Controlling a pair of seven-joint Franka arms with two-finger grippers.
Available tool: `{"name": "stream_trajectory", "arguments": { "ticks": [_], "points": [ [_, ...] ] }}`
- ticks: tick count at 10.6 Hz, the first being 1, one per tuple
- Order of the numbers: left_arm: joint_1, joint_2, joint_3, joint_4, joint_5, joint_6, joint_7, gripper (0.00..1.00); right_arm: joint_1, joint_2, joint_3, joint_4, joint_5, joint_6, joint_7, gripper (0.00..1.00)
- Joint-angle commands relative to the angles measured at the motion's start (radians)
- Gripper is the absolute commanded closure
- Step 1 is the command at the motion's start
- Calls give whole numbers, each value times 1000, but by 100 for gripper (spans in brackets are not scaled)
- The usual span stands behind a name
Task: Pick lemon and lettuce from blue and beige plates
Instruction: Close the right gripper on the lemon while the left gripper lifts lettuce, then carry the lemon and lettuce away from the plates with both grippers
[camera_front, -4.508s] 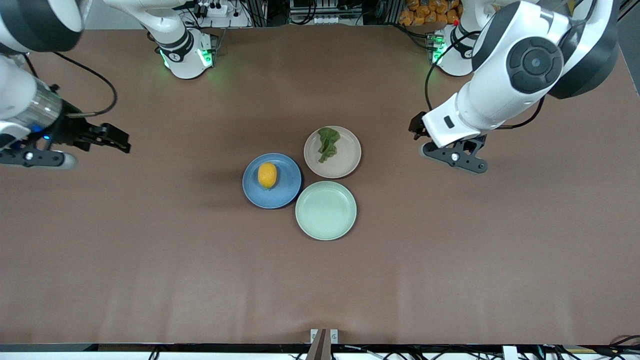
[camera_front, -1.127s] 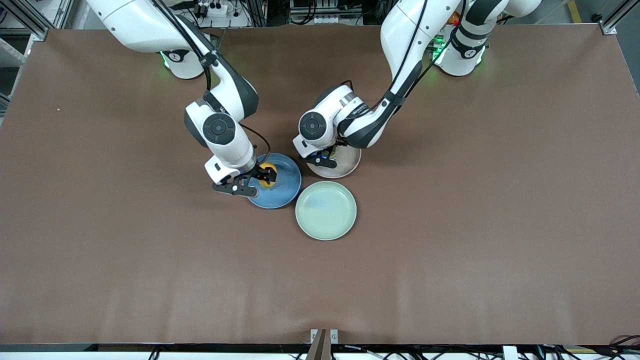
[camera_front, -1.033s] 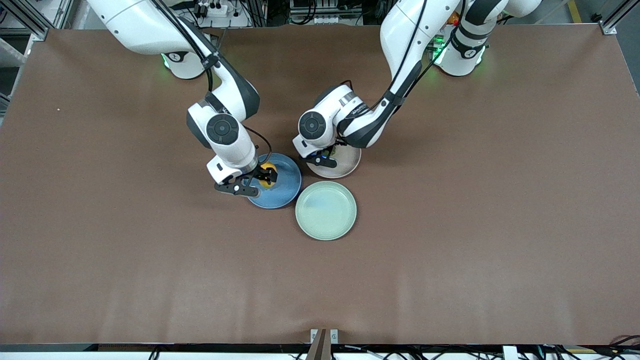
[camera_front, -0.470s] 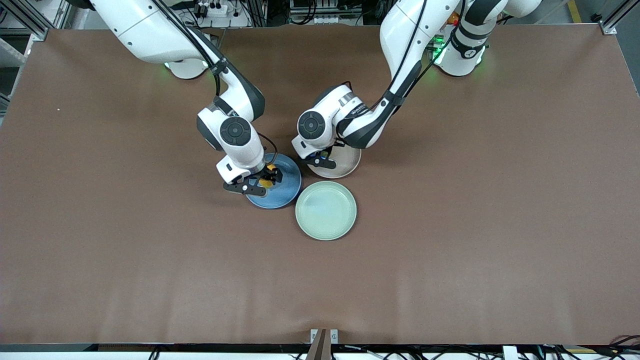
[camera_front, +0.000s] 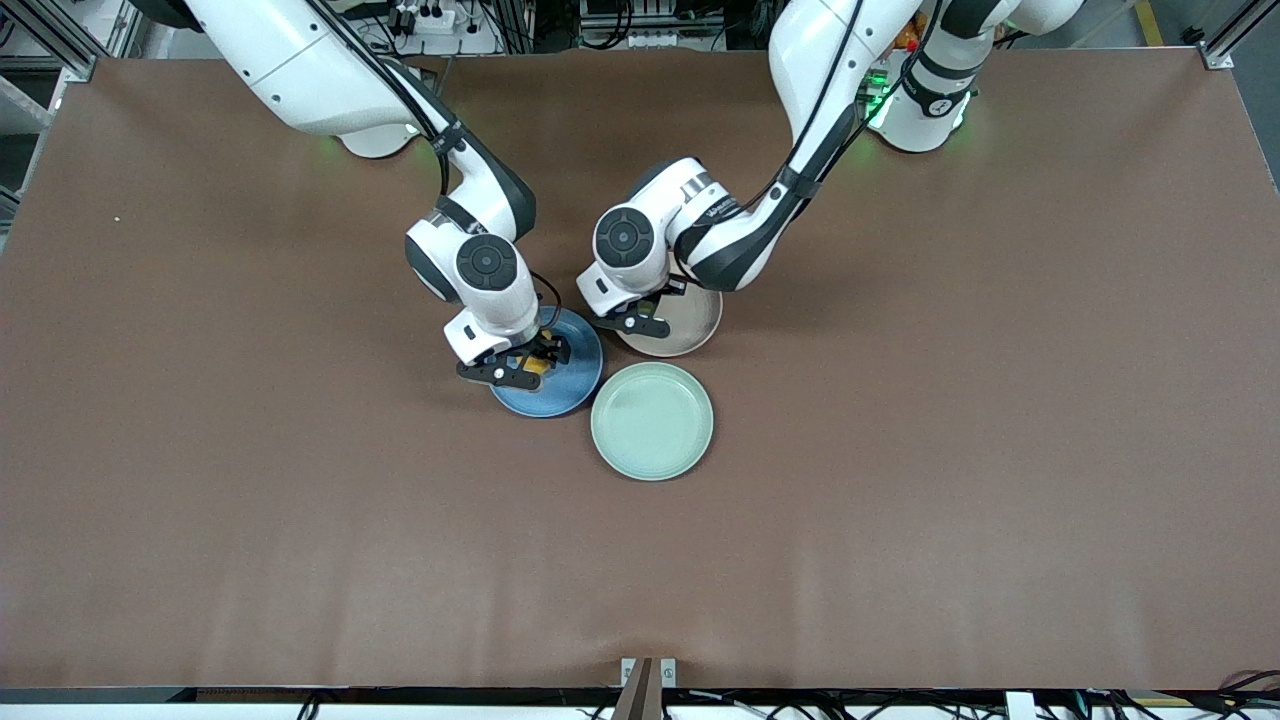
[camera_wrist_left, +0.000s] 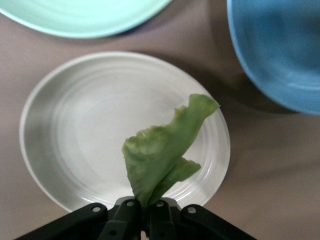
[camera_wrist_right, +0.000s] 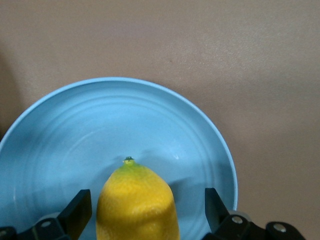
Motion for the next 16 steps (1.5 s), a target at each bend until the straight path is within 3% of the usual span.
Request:
{"name": "stream_trajectory", "arguments": {
  "ticks": [1, 6, 11, 13, 16],
  "points": [
    [38, -72, -1, -18, 25, -29, -27, 100, 6, 20, 4, 5, -59, 15, 72, 0],
    [158, -179, 1, -18, 35, -81, -25, 100, 15, 41, 5, 7, -96, 43, 127, 0],
    [304, -211, 0, -18, 110, -81, 22, 100, 15, 44, 5, 7, -130, 35, 126, 64],
    [373, -204, -1, -18, 115, -80, 106, 100, 8, 37, 7, 14, -129, 26, 115, 73],
    [500, -187, -1, -18, 117, -77, 272, 100, -24, -1, 37, 14, -121, -17, 104, 74]
  ]
}}
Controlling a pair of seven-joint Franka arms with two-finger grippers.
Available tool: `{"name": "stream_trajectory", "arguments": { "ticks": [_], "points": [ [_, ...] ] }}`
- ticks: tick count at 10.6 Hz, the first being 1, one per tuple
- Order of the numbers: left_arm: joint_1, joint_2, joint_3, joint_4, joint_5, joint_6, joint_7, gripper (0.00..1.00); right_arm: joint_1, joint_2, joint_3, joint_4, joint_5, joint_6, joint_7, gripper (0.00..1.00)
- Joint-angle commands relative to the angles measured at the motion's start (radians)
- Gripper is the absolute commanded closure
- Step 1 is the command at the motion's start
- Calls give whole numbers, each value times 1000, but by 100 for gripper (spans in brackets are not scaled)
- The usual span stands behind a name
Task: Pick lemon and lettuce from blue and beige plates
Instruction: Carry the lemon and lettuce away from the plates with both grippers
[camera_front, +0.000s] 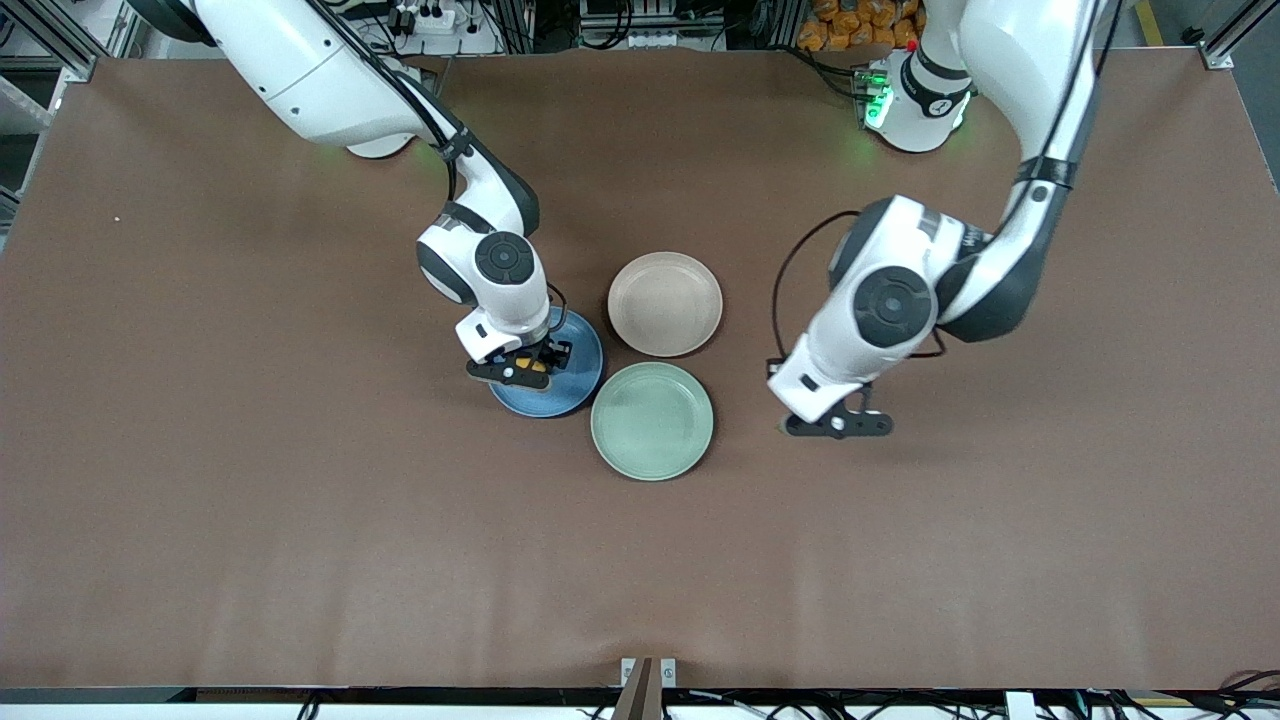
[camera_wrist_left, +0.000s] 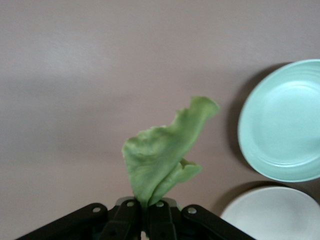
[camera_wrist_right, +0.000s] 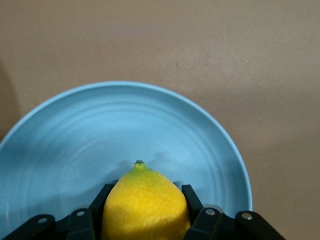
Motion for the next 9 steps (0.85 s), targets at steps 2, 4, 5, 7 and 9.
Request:
{"name": "stream_trajectory", "arguments": {
  "ticks": [2, 4, 5, 7, 9],
  "points": [
    [128, 29, -13, -7, 20, 5, 159, 100, -55, -56, 49, -1, -12, -48, -20, 75],
    [176, 66, -11, -6, 20, 44, 225, 100, -87, -97, 67, -3, 12, -95, -77, 76],
    [197, 78, -11, -6, 21, 63, 256, 100, -102, -134, 70, -4, 91, -124, -165, 76],
    [223, 110, -13, -6, 64, 92, 276, 100, -145, -213, 69, -4, 221, -234, -345, 76],
    [226, 150, 2, -6, 110, 127, 277, 100, -189, -263, 67, -4, 259, -300, -440, 76]
  ]
}}
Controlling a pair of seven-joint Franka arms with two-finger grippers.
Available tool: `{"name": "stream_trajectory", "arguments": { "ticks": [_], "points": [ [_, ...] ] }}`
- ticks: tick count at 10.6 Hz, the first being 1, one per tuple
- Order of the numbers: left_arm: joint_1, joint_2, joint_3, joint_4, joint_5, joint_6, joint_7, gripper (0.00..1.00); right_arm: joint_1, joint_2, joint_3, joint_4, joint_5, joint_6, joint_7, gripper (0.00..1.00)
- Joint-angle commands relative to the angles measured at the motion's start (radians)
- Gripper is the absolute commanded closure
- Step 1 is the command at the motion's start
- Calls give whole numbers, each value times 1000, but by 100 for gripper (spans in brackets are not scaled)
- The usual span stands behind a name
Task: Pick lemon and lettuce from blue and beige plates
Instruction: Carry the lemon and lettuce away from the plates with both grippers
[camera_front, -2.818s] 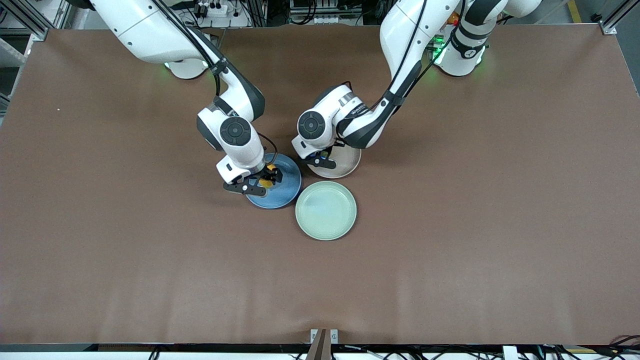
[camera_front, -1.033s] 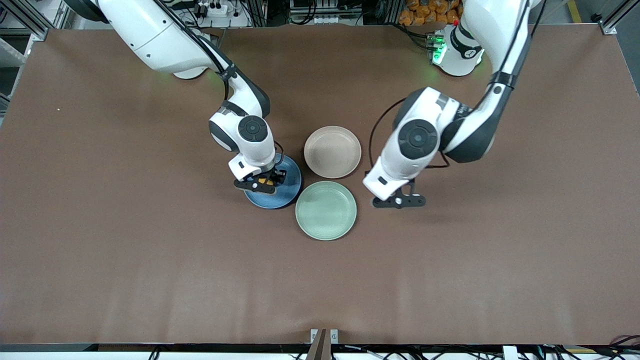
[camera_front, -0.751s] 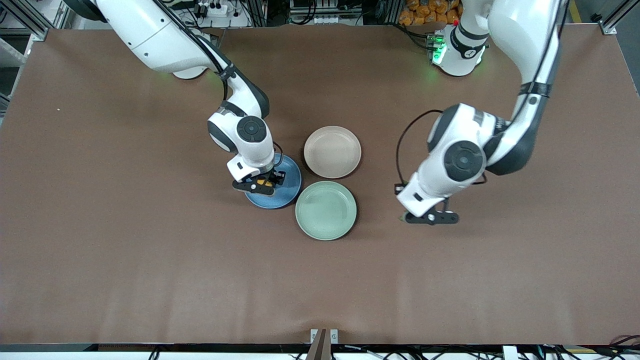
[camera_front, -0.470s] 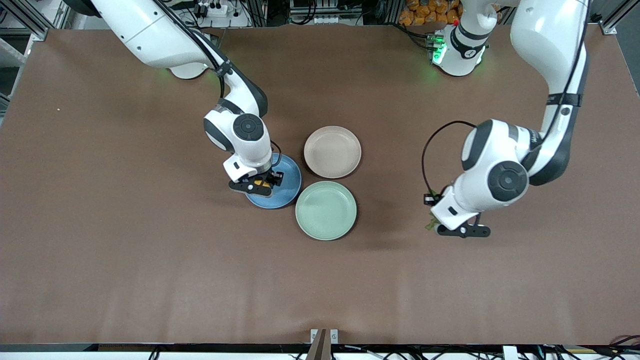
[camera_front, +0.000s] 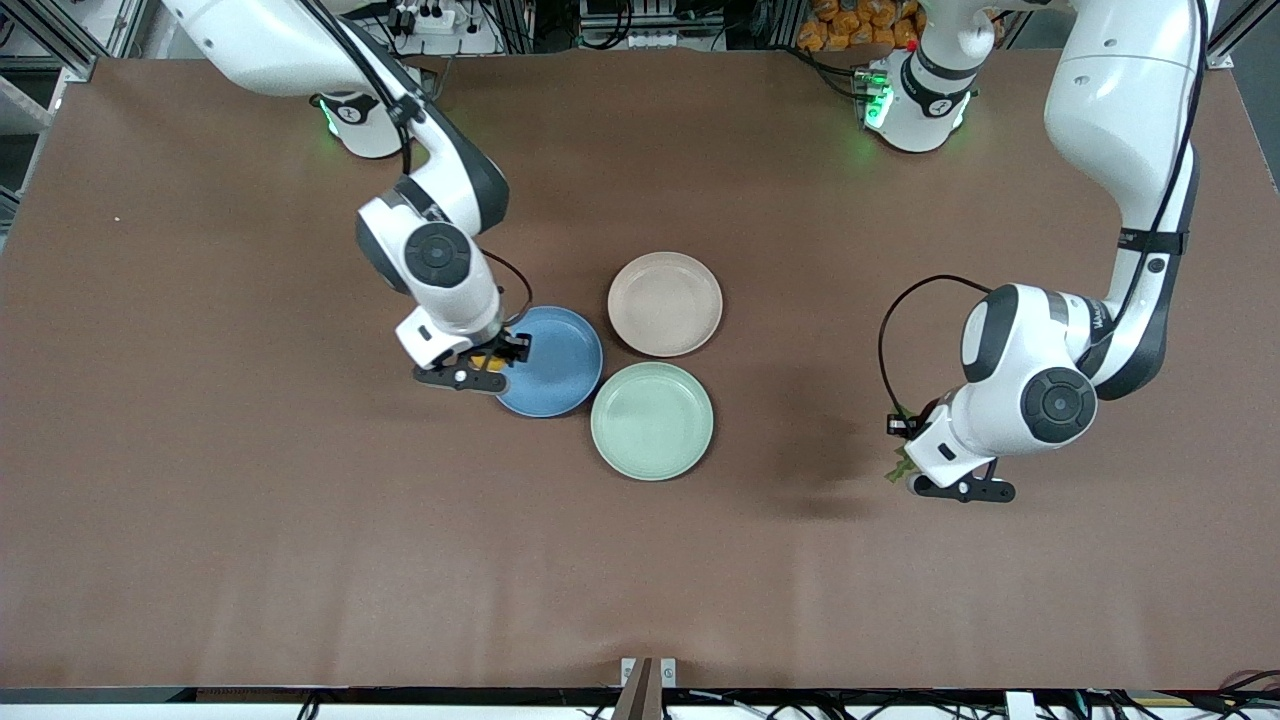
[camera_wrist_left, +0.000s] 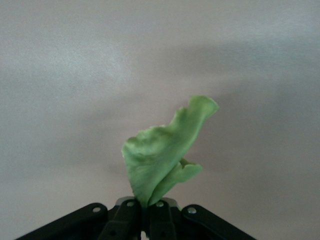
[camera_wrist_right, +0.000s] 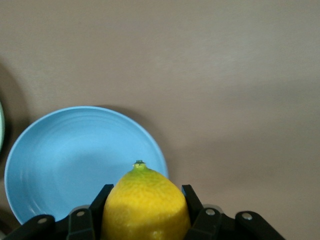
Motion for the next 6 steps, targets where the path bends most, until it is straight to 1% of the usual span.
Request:
{"name": "stream_trajectory", "arguments": {
  "ticks": [1, 2, 3, 4, 5, 6],
  "points": [
    [6, 41, 4, 4, 64, 28, 13, 100, -60, -73, 15, -26, 38, -46, -97, 76],
    [8, 47, 4, 3, 73, 28, 13, 100, -71, -93, 1, -28, 49, -62, -138, 76],
    [8, 55, 4, 3, 76, 28, 13, 100, -71, -111, -31, -29, 75, -78, -199, 76],
    [8, 64, 4, 3, 78, 28, 13, 84, -73, -125, -57, -31, 98, -89, -257, 76],
    [6, 69, 4, 3, 78, 31, 15, 64, -74, -137, -88, -33, 107, -90, -305, 76],
    [8, 72, 4, 1, 78, 56, 18, 27, -76, -147, -123, -34, 133, -90, -362, 76]
  ]
}}
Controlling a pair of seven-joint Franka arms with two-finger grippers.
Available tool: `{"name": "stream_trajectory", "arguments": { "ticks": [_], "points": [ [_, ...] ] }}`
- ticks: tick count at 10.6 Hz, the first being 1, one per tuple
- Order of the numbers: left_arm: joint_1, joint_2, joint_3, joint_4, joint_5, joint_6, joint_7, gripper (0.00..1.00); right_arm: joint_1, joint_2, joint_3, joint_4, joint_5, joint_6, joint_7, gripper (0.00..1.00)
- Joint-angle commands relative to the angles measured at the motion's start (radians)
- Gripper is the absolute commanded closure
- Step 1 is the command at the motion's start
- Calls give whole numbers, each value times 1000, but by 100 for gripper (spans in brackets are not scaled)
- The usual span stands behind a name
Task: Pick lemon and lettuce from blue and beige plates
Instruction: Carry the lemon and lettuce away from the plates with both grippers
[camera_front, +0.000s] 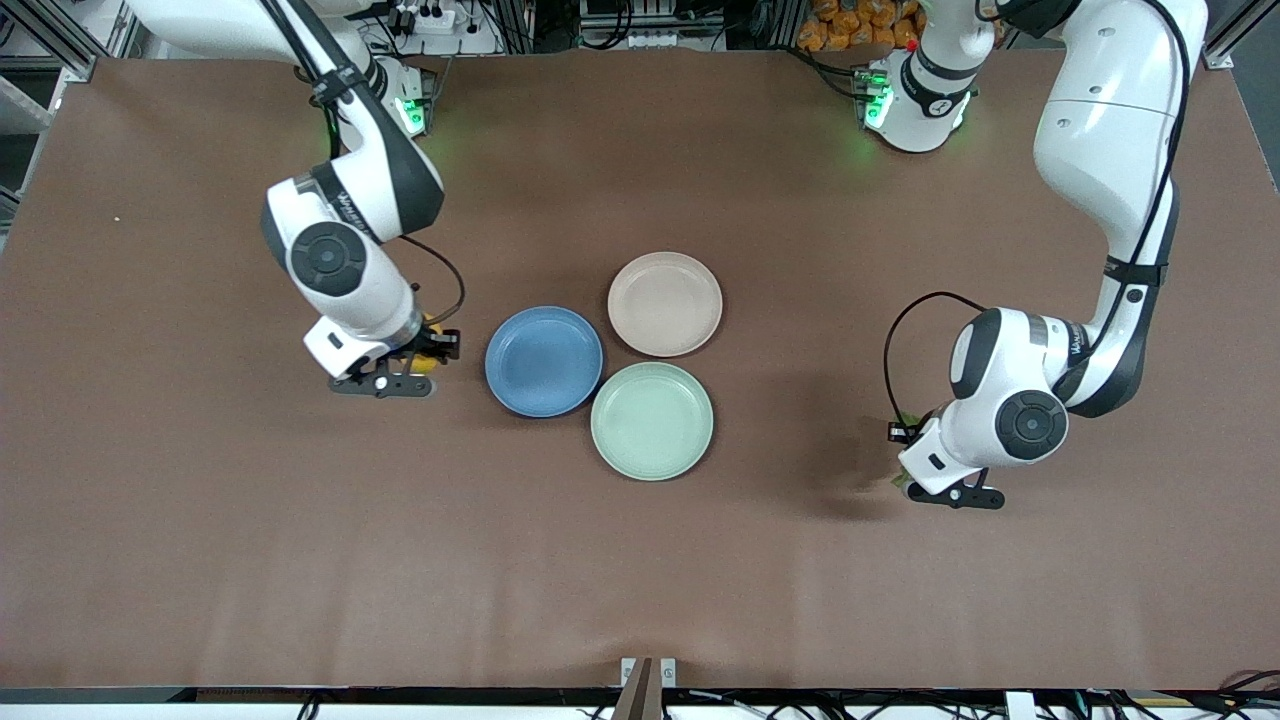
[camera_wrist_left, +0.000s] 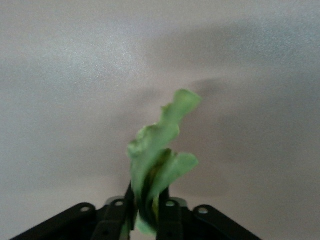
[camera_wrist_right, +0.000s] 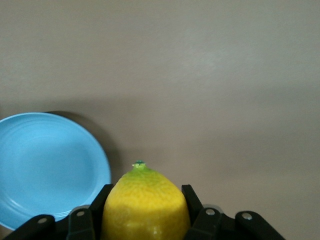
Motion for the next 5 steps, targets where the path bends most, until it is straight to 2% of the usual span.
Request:
{"name": "stream_trajectory", "arguments": {
  "ticks": [1, 3, 5],
  "points": [
    [4, 8, -3, -5, 25, 56, 16, 0, -13, -63, -78, -38, 76, -6, -155, 76],
    [4, 6, -3, -6, 23, 56, 9, 0, -13, -74, -158, -49, 105, -4, -270, 76],
    [4, -6, -4, -3, 15, 56, 8, 0, -30, -77, -206, -64, 107, -1, -372, 76]
  ]
}}
